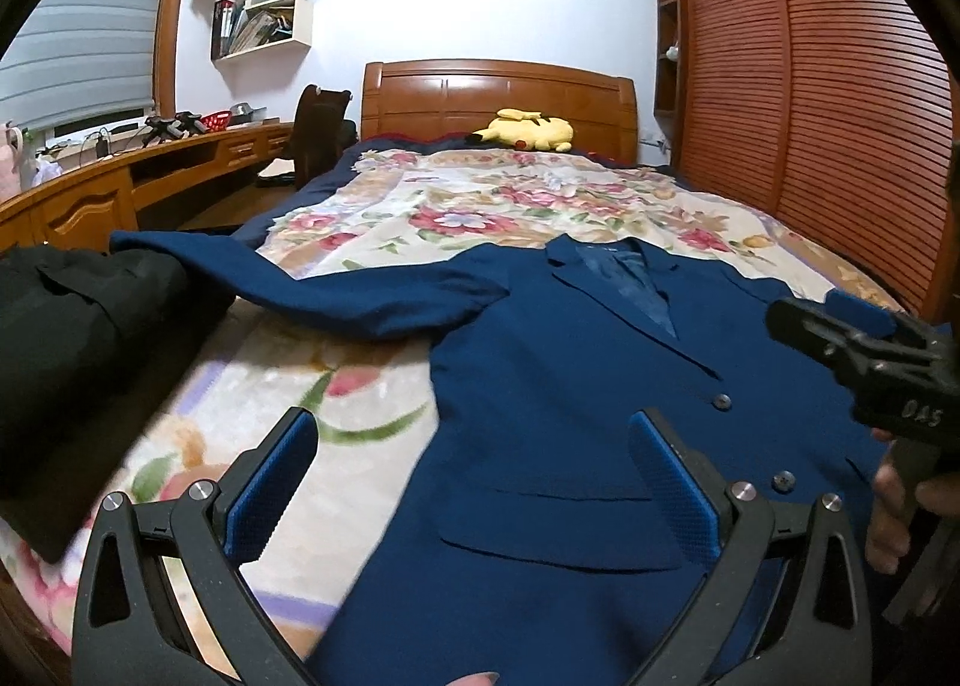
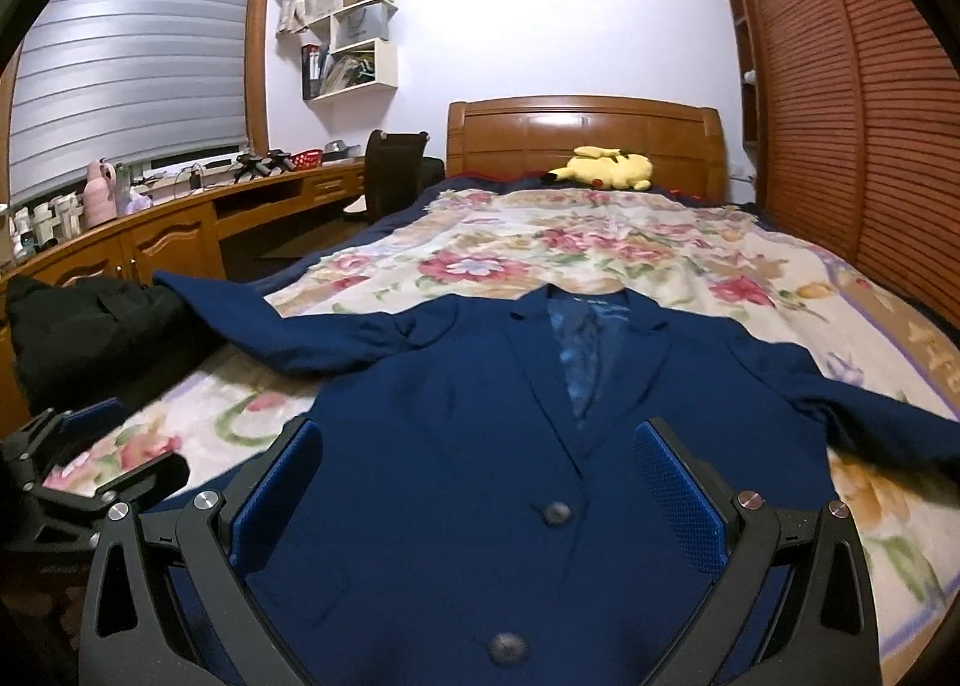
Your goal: Fold large clothes
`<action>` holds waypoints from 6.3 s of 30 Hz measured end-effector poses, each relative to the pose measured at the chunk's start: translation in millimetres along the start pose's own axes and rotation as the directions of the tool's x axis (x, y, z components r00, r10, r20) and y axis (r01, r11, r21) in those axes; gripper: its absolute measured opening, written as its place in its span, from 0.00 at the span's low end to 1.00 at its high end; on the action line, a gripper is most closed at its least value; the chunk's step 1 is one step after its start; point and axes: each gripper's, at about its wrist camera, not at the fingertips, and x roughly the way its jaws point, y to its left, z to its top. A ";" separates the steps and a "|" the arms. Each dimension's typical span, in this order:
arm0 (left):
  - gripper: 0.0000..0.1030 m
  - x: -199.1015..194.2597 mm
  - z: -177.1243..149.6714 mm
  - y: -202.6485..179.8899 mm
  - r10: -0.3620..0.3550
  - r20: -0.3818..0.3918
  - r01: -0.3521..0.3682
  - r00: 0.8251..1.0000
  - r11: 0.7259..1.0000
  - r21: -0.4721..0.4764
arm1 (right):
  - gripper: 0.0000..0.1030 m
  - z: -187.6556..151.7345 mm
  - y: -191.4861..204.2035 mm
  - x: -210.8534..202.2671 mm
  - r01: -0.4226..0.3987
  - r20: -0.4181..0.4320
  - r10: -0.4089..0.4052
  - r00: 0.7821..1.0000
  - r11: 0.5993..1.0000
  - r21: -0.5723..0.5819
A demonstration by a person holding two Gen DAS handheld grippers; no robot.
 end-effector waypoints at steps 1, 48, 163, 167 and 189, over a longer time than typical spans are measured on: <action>1.00 1.1 1.9 3.5 -0.007 -0.005 0.007 1.000 1.000 -0.007 | 1.00 -0.1 -0.4 4.4 -0.008 -0.003 0.008 1.000 1.000 0.002; 0.57 174.0 88.7 183.3 0.210 -0.340 -0.278 0.917 0.947 -0.162 | 1.00 0.8 -3.2 41.5 -0.150 -0.080 0.146 0.986 0.988 -0.043; 0.04 59.5 84.6 3.2 -0.165 -0.268 0.189 0.949 0.980 0.068 | 1.00 9.4 -50.8 -16.4 -0.140 -0.092 0.130 0.987 0.983 -0.117; 0.04 46.2 98.6 -34.2 -0.214 -0.228 0.246 0.950 0.962 0.118 | 1.00 8.9 -69.9 -27.0 -0.102 -0.076 0.096 0.993 0.992 -0.079; 0.80 -8.4 72.0 -87.4 -0.263 -0.072 0.272 0.962 0.944 0.186 | 1.00 -1.5 -91.2 -54.8 -0.001 -0.084 0.002 0.996 1.000 0.008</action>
